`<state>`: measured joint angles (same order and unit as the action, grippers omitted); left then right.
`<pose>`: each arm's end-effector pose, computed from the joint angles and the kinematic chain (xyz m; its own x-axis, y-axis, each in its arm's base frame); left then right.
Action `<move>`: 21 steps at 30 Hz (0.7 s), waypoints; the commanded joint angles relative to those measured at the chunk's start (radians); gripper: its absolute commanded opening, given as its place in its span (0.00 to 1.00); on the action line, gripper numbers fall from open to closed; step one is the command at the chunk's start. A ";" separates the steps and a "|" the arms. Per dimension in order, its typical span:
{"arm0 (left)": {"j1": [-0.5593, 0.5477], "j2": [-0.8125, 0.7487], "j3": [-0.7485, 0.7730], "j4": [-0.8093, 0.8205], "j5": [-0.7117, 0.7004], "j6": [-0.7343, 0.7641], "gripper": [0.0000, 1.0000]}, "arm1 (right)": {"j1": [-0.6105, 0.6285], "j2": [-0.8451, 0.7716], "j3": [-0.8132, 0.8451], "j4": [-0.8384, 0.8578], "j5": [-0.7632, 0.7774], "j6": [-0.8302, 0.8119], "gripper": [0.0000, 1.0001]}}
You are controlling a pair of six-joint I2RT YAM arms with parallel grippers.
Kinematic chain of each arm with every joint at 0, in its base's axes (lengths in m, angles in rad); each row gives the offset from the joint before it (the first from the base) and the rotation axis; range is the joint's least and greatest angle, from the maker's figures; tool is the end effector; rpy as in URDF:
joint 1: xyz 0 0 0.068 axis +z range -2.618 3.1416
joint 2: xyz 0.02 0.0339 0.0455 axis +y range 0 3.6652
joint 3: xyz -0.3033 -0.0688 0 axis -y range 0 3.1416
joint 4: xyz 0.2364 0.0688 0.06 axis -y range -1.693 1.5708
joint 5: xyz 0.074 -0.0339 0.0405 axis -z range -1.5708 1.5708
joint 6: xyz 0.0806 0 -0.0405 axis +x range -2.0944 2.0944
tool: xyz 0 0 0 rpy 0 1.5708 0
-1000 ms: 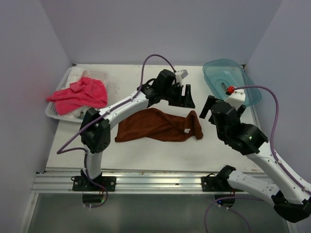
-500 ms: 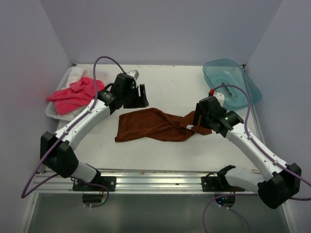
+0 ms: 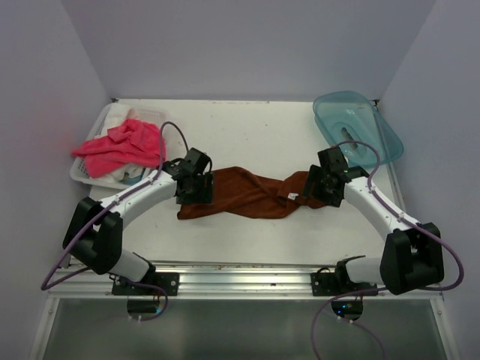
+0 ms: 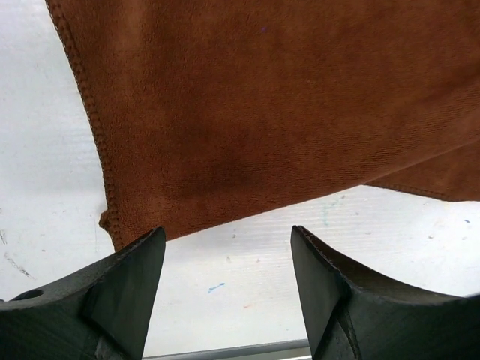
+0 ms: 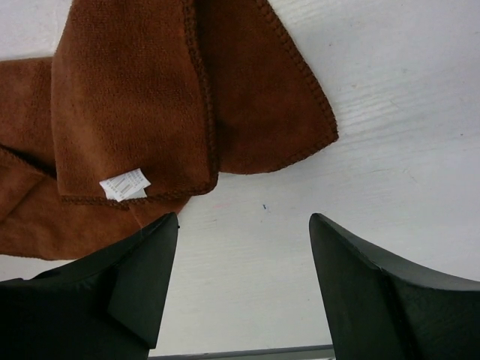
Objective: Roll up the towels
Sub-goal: Flatten the towel
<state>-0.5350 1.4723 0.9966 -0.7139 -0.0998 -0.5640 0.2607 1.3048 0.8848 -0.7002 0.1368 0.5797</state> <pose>0.2494 -0.1385 0.2173 -0.9290 -0.0677 -0.3638 -0.0251 0.9924 -0.1207 0.2421 0.0532 0.2260 -0.8361 0.3386 -0.4316 0.3108 0.9407 0.1359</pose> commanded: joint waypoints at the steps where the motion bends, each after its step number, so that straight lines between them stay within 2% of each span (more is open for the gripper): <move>1: 0.001 0.025 -0.036 0.062 -0.011 0.001 0.70 | -0.012 0.010 -0.007 0.097 -0.101 -0.012 0.74; 10: 0.013 0.080 0.068 0.076 -0.043 -0.004 0.69 | -0.012 0.122 0.026 0.188 -0.190 0.008 0.63; 15: 0.108 0.111 0.112 0.106 -0.060 0.027 0.65 | -0.012 0.159 0.000 0.237 -0.186 0.022 0.61; 19: 0.154 0.225 0.195 0.088 -0.092 0.053 0.64 | -0.012 0.183 -0.010 0.251 -0.181 0.032 0.53; 21: 0.164 0.259 0.215 0.112 -0.063 0.067 0.65 | -0.011 0.185 -0.014 0.251 -0.175 0.034 0.49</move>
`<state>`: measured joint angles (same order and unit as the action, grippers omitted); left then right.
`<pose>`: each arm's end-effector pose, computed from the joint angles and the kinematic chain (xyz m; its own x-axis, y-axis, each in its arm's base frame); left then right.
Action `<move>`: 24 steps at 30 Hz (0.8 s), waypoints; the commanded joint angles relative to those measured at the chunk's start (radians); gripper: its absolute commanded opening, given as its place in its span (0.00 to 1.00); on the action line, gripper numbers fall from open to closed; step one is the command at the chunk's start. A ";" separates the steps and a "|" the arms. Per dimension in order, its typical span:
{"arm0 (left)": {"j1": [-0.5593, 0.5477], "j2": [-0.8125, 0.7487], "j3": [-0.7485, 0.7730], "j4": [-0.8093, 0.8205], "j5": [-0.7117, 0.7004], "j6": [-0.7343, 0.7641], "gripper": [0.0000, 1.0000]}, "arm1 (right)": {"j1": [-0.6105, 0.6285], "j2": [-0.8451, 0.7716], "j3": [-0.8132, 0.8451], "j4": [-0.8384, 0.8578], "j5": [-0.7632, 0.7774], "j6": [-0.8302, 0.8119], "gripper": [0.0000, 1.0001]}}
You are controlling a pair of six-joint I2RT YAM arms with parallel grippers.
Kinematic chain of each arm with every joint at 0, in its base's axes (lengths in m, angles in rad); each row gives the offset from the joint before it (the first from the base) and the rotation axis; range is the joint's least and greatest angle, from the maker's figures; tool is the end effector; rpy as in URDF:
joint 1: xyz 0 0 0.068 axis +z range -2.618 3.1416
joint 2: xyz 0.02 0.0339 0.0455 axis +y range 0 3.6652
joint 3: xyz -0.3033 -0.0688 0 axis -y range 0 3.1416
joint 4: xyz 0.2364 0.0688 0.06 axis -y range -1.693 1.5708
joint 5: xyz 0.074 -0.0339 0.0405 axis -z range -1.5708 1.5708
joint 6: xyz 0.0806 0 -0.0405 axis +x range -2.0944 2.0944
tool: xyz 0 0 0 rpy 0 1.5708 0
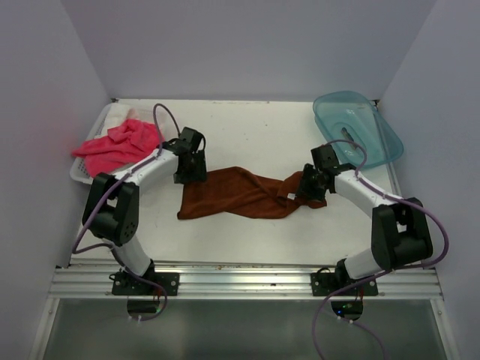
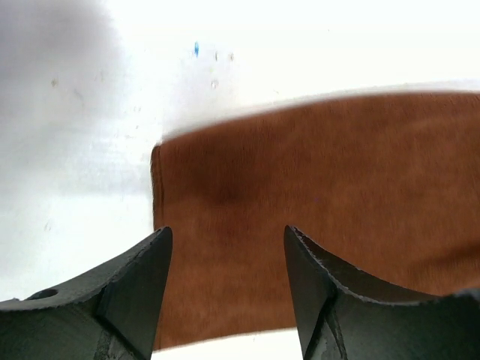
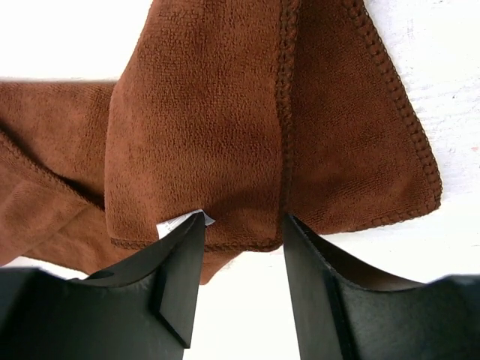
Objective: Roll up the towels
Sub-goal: Flatten the towel
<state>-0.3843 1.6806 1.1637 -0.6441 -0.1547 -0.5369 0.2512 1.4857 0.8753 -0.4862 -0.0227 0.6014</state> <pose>0.3288 -0.1196 0.2094 -0.8910 -0.1848 -0.4146 -0.1655 0.9828 -0.0823 0.2833 0.0746 0.1918 -0.8568 0.3641 -0.3651 0.2744 0.9215 0.2750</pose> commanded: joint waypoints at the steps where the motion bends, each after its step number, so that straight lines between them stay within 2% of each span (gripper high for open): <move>1: 0.025 0.079 0.048 0.058 0.013 0.046 0.66 | -0.001 0.002 -0.007 0.040 -0.011 0.012 0.47; 5: 0.033 0.154 0.073 0.096 0.075 0.038 0.65 | -0.001 0.018 -0.018 0.054 -0.002 0.024 0.45; 9: 0.033 0.195 0.096 0.106 0.064 0.037 0.61 | -0.001 0.035 -0.022 0.052 0.009 0.020 0.46; 12: 0.033 0.211 0.108 0.112 0.057 0.048 0.54 | -0.001 0.041 -0.029 0.060 0.007 0.018 0.48; 13: 0.033 0.220 0.113 0.112 0.057 0.049 0.48 | -0.001 0.042 -0.032 0.063 0.004 0.020 0.47; 15: 0.033 0.229 0.120 0.113 0.067 0.049 0.40 | -0.001 0.045 -0.035 0.074 0.001 0.023 0.37; 16: 0.033 0.235 0.123 0.115 0.072 0.052 0.29 | 0.000 0.047 -0.036 0.072 0.001 0.026 0.23; 18: 0.033 0.238 0.128 0.112 0.084 0.057 0.15 | -0.003 0.044 -0.030 0.058 0.004 0.029 0.08; 19: 0.033 0.237 0.131 0.109 0.086 0.058 0.01 | -0.001 0.039 -0.022 0.052 0.012 0.031 0.00; 24: 0.033 0.199 0.148 0.093 0.073 0.066 0.00 | -0.001 -0.031 -0.006 0.008 0.020 0.023 0.00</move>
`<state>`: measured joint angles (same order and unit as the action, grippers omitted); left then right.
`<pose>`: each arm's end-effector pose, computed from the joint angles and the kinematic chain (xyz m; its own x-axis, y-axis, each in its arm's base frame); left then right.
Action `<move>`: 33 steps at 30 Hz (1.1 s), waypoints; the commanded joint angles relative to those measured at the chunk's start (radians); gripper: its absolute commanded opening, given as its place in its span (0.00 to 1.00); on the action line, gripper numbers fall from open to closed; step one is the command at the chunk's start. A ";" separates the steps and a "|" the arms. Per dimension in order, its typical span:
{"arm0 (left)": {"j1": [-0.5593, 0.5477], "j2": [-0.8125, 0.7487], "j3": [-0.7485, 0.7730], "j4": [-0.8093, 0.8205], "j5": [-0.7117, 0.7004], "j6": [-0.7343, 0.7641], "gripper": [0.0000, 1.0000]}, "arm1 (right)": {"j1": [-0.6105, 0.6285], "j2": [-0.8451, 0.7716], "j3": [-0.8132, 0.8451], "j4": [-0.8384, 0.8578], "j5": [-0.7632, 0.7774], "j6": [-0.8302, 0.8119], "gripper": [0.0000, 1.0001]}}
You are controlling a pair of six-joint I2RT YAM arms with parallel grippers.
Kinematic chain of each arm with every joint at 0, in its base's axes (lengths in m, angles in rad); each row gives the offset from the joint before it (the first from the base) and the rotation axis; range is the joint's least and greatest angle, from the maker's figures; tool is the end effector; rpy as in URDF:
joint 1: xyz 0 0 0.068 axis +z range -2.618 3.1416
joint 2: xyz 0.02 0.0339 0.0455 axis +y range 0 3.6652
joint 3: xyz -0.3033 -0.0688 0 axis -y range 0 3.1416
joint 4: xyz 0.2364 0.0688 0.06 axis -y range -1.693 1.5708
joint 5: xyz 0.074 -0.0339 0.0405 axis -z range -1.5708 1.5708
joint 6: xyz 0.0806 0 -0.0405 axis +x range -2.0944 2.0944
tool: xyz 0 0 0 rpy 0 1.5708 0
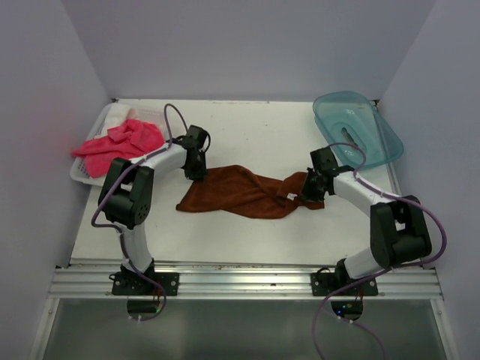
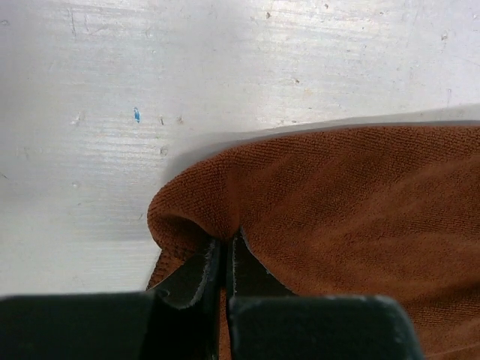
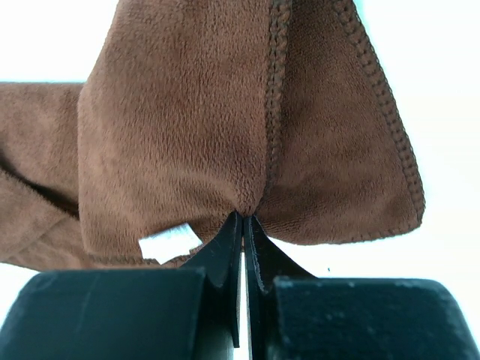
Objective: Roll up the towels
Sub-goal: Flatten the towel
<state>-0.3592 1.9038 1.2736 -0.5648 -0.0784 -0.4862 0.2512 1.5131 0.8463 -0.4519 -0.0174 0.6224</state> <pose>0.3787 -0.1355 0.1657 -0.9211 -0.1517 -0.3585 -0.1209 0.9869 -0.1071 0.2834 0.0742 0.1782 -0.8571 0.3818 -0.3458 0.3001 0.9157 0.2674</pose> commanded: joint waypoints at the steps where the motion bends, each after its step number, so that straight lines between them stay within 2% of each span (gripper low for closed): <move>1: 0.008 -0.046 0.041 0.014 -0.006 0.017 0.00 | -0.001 -0.073 0.031 -0.034 0.037 -0.001 0.00; 7: 0.009 -0.124 0.093 -0.012 -0.001 0.017 0.00 | -0.001 -0.172 0.080 -0.105 0.057 -0.009 0.00; 9: 0.016 -0.141 0.139 -0.033 0.063 0.018 0.00 | -0.001 -0.211 0.100 -0.142 0.072 -0.015 0.00; 15: 0.028 -0.239 0.243 -0.041 0.094 0.024 0.00 | -0.001 -0.295 0.187 -0.224 0.135 -0.044 0.00; 19: 0.035 -0.275 0.320 -0.076 0.104 0.032 0.00 | -0.003 -0.361 0.272 -0.277 0.169 -0.061 0.00; 33: 0.052 -0.477 0.451 -0.130 0.083 0.072 0.00 | -0.003 -0.511 0.594 -0.485 0.341 -0.136 0.00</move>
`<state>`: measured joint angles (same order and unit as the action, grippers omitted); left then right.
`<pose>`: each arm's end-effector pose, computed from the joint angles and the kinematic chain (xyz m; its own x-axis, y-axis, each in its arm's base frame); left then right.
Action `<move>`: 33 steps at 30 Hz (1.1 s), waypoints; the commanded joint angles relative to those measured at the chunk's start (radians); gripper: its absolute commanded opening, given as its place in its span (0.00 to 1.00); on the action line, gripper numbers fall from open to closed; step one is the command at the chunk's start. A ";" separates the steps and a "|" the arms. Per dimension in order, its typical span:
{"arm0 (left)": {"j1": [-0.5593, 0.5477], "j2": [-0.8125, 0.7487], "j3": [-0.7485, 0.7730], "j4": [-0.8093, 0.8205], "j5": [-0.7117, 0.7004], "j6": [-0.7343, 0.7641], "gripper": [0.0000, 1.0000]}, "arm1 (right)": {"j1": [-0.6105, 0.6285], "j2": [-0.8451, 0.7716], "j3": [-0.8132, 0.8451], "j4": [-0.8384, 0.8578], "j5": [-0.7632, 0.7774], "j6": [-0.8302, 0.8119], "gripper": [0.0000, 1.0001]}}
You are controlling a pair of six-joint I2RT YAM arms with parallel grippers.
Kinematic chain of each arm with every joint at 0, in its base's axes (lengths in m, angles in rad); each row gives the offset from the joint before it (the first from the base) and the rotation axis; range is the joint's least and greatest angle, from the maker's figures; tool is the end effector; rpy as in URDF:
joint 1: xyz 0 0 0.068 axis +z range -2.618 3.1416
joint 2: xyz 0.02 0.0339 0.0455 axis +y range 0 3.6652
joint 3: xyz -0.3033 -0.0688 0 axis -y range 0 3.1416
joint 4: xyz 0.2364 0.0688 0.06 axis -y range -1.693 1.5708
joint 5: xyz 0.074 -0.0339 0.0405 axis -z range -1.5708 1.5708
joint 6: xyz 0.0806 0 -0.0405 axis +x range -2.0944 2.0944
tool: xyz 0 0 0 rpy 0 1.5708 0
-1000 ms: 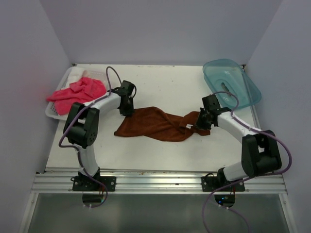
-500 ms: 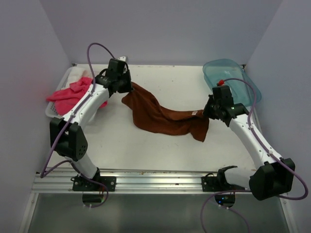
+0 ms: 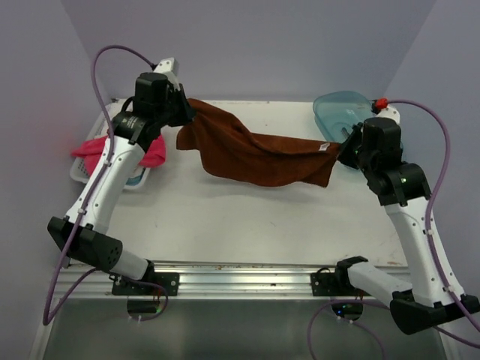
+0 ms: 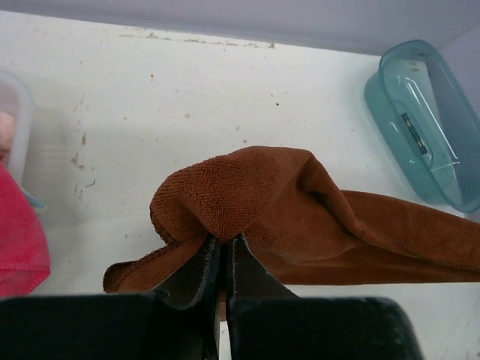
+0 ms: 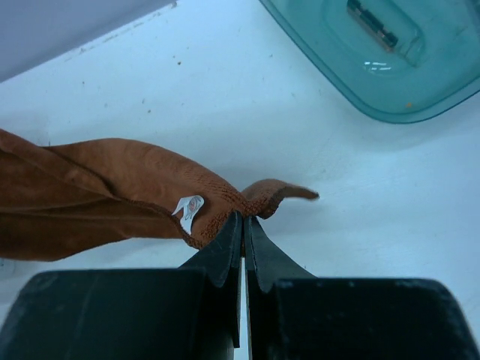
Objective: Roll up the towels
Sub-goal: Flatten the towel
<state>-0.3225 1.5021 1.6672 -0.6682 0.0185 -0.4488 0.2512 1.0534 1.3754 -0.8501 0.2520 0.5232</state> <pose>0.3390 -0.1149 0.4396 -0.5562 -0.2715 -0.7855 0.1009 0.9160 -0.3882 0.2051 0.0319 0.4322 -0.4388 0.3869 -0.8110 0.2161 0.9215 0.3228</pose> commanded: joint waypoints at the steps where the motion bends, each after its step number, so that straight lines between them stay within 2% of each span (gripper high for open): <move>1: 0.016 -0.088 0.060 -0.036 -0.014 0.036 0.00 | -0.001 -0.064 0.088 -0.102 0.078 -0.045 0.00; 6: 0.016 -0.207 0.026 -0.093 0.014 0.032 0.00 | -0.001 -0.145 0.189 -0.234 0.087 -0.054 0.00; 11: 0.016 -0.299 -0.107 -0.123 0.067 0.006 0.00 | -0.003 -0.199 0.209 -0.317 0.000 0.009 0.00; 14: 0.016 -0.307 -0.239 -0.035 0.054 -0.017 0.00 | -0.003 -0.201 0.104 -0.288 0.004 0.017 0.00; 15: 0.016 -0.284 -0.304 -0.001 0.054 -0.019 0.00 | -0.001 -0.196 0.024 -0.243 0.016 0.011 0.00; 18: 0.016 -0.176 -0.360 0.105 0.026 -0.036 0.00 | -0.003 -0.129 -0.115 -0.096 0.041 -0.002 0.00; 19: 0.016 -0.136 -0.365 0.120 0.014 -0.040 0.03 | -0.003 -0.094 -0.137 -0.058 0.049 -0.005 0.00; 20: 0.016 -0.052 -0.359 0.142 -0.005 -0.041 0.20 | -0.001 -0.016 -0.150 0.001 0.071 -0.009 0.01; 21: 0.016 -0.007 -0.319 0.140 -0.012 -0.041 0.31 | -0.003 0.038 -0.153 0.026 0.090 -0.026 0.08; 22: 0.016 0.038 -0.292 0.131 -0.014 -0.037 0.42 | -0.004 0.086 -0.144 0.043 0.099 -0.037 0.20; 23: 0.016 0.108 -0.261 0.092 -0.014 -0.036 0.56 | -0.016 0.135 -0.127 0.045 0.118 -0.048 0.40; 24: 0.016 0.130 -0.233 0.072 -0.014 -0.034 0.64 | -0.024 0.233 -0.081 0.024 0.124 -0.054 0.48; 26: 0.016 0.138 -0.187 0.044 -0.015 -0.024 0.66 | -0.041 0.292 -0.041 -0.021 0.127 -0.058 0.62; 29: 0.016 0.078 -0.224 0.048 -0.075 -0.004 0.67 | -0.044 0.277 -0.064 -0.004 0.115 -0.069 0.67; 33: 0.016 0.026 -0.293 0.012 -0.095 0.010 0.65 | -0.044 0.212 -0.171 0.011 0.050 -0.062 0.66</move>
<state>-0.3141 1.6127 1.3781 -0.6445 -0.0319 -0.4667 0.2096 1.3479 1.2499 -0.8661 0.3233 0.4698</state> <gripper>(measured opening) 0.655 0.667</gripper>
